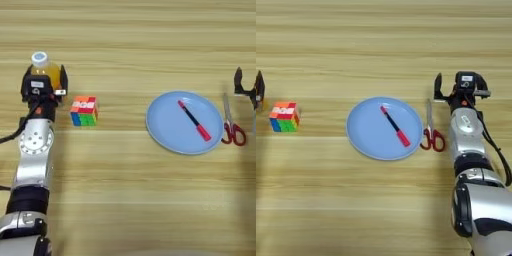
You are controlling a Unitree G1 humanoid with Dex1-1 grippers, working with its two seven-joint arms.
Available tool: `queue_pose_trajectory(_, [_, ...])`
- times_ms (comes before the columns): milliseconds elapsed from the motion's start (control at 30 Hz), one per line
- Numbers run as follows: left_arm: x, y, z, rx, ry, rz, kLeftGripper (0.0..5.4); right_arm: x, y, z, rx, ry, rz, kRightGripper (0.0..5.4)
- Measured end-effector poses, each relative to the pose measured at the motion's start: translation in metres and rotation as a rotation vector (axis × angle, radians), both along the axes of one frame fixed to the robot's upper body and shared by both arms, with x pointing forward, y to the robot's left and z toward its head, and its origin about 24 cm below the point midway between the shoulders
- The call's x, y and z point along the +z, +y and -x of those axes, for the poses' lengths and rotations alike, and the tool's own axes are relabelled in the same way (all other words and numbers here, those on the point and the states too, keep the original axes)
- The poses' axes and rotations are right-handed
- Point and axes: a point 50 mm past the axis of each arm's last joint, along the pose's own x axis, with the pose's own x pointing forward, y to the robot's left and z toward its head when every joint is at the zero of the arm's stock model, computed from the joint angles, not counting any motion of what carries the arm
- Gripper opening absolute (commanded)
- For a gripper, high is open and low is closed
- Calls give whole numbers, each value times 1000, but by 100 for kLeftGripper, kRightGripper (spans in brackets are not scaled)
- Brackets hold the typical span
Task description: Move the objects on the table
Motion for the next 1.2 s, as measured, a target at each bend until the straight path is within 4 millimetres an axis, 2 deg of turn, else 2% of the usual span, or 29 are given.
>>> queue_pose_trajectory(200, [36, -17, 2, -30, -149, -52, 347, -1, 5, -1, 13, 4, -1, 540])
queue_pose_trajectory(300, [43, -38, 3, -108, -166, -20, 347, -2, 8, -1, 21, 6, 1, 540])
queue_pose_trajectory(333, [42, -51, 2, -157, -154, -4, 347, -3, 10, -1, 25, 7, -1, 540])
queue_pose_trajectory(500, [37, -85, 1, -295, -98, 59, 347, -4, 13, -2, 28, 8, -2, 540])
queue_pose_trajectory(633, [29, -103, 0, -371, -57, 65, 347, -3, 14, -2, 26, 3, -1, 540])
queue_pose_trajectory(967, [6, -120, -2, -427, 40, 70, 347, 0, 15, -3, 21, -17, -1, 540])
queue_pose_trajectory(1200, [-13, -120, -4, -427, 120, 71, 347, 2, 16, -3, 24, -24, 0, 540])
